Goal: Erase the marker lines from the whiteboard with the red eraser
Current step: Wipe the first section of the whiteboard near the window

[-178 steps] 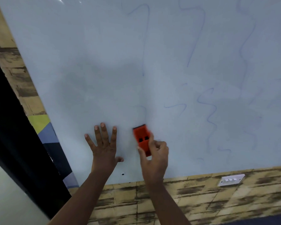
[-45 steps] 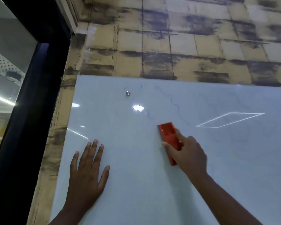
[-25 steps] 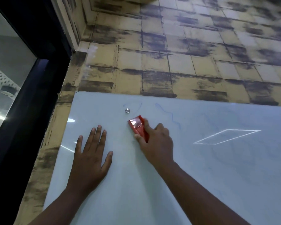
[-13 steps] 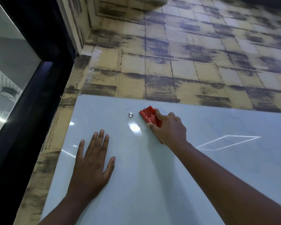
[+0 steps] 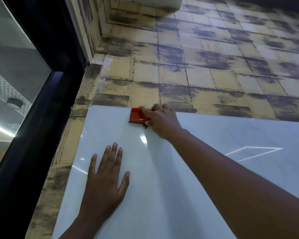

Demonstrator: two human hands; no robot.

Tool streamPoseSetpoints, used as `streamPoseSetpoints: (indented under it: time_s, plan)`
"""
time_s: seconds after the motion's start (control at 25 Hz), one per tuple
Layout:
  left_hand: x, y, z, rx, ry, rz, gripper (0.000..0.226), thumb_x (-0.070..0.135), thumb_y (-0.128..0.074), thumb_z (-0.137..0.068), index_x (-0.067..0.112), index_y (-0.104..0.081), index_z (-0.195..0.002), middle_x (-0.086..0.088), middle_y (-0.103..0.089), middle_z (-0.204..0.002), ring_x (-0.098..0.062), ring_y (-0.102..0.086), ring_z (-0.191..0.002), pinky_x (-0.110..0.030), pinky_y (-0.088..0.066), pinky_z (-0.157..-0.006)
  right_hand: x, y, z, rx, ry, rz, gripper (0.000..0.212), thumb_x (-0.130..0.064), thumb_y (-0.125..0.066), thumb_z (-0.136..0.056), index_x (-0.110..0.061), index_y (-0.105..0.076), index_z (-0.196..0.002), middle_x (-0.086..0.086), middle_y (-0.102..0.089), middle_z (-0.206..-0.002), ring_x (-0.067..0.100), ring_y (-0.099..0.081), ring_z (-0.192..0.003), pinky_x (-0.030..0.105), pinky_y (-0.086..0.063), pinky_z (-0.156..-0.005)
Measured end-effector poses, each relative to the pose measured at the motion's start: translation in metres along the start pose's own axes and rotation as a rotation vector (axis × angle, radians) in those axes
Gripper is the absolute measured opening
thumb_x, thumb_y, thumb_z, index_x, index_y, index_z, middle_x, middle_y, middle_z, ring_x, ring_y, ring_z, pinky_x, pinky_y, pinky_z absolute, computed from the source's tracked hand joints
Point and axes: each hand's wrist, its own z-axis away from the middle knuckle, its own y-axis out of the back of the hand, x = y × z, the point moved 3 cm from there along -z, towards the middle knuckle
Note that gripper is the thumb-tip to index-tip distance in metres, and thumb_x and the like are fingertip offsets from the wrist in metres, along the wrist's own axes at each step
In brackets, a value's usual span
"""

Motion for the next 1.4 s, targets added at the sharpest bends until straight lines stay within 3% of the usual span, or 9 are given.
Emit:
streamPoseSetpoints:
  time_s: [0.08, 0.2, 0.44, 0.56, 0.92, 1.04, 1.16, 1.4]
  plan:
    - [0.000, 0.001, -0.001, 0.007, -0.005, 0.005, 0.074, 0.058, -0.022, -0.109, 0.014, -0.032, -0.167, -0.006, -0.027, -0.176, -0.028, -0.027, -0.162, -0.057, -0.015, -0.130, -0.003, 0.003, -0.008, -0.030, 0.108, 0.040, 0.059, -0.040, -0.047, -0.106, -0.042, -0.023, -0.160, 0.007, -0.048, -0.144, 0.031, -0.043, -0.126, 0.044, -0.038, -0.102]
    - [-0.001, 0.002, -0.001, 0.032, -0.021, 0.010, 0.074, 0.057, -0.025, -0.108, 0.014, -0.033, -0.167, -0.006, -0.027, -0.175, -0.027, -0.026, -0.162, -0.055, -0.013, -0.131, 0.013, 0.006, -0.007, -0.016, 0.093, 0.053, 0.059, -0.042, -0.047, -0.105, -0.043, -0.023, -0.160, 0.006, -0.050, -0.141, 0.030, -0.046, -0.123, 0.043, -0.041, -0.099]
    - [-0.002, 0.003, 0.000, 0.056, -0.022, 0.033, 0.073, 0.054, -0.028, -0.107, 0.012, -0.032, -0.167, -0.007, -0.026, -0.176, -0.028, -0.026, -0.162, -0.057, -0.015, -0.131, 0.109, 0.001, 0.029, 0.011, -0.347, -0.098, 0.061, -0.044, -0.058, -0.101, -0.045, -0.033, -0.156, 0.007, -0.055, -0.132, 0.034, -0.046, -0.121, 0.042, -0.043, -0.091]
    - [0.001, 0.003, 0.002, 0.052, -0.016, 0.032, 0.074, 0.053, -0.031, -0.106, 0.011, -0.031, -0.167, -0.008, -0.026, -0.176, -0.029, -0.026, -0.162, -0.059, -0.018, -0.130, 0.130, 0.000, 0.053, -0.028, -0.447, -0.129, 0.063, -0.045, -0.060, -0.100, -0.046, -0.031, -0.156, 0.008, -0.054, -0.128, 0.034, -0.045, -0.119, 0.042, -0.043, -0.091]
    - [0.015, 0.005, 0.003, 0.047, -0.012, 0.048, 0.074, 0.051, -0.016, -0.110, 0.006, -0.039, -0.163, -0.016, -0.031, -0.172, -0.037, -0.031, -0.159, -0.071, -0.026, -0.123, 0.065, -0.013, 0.150, -0.067, -0.249, -0.117, 0.059, -0.045, -0.059, -0.099, -0.049, -0.035, -0.153, -0.005, -0.055, -0.126, 0.023, -0.047, -0.109, 0.041, -0.044, -0.092]
    - [0.045, 0.011, 0.005, 0.041, -0.083, 0.069, 0.072, 0.051, -0.021, -0.109, 0.006, -0.043, -0.161, -0.015, -0.034, -0.171, -0.034, -0.033, -0.159, -0.072, -0.028, -0.121, 0.059, -0.014, 0.167, -0.079, -0.206, -0.120, 0.060, -0.046, -0.060, -0.098, -0.050, -0.035, -0.152, -0.008, -0.056, -0.123, 0.020, -0.047, -0.107, 0.038, -0.044, -0.090]
    - [0.079, 0.012, -0.001, 0.025, -0.131, 0.082, 0.069, 0.048, -0.035, -0.105, 0.007, -0.049, -0.158, -0.014, -0.036, -0.171, -0.032, -0.034, -0.159, -0.070, -0.031, -0.121, 0.067, -0.013, 0.168, -0.069, -0.190, -0.108, 0.060, -0.049, -0.060, -0.097, -0.052, -0.035, -0.152, -0.007, -0.056, -0.119, 0.020, -0.049, -0.106, 0.037, -0.044, -0.086]
    - [0.131, -0.005, -0.028, 0.041, -0.118, 0.056, 0.069, 0.047, -0.036, -0.104, 0.007, -0.047, -0.159, -0.013, -0.036, -0.171, -0.031, -0.034, -0.159, -0.069, -0.033, -0.121, 0.131, -0.004, 0.145, -0.020, -0.328, -0.145, 0.063, -0.052, -0.056, -0.099, -0.046, -0.030, -0.156, 0.000, -0.054, -0.117, 0.024, -0.049, -0.111, 0.039, -0.045, -0.088]
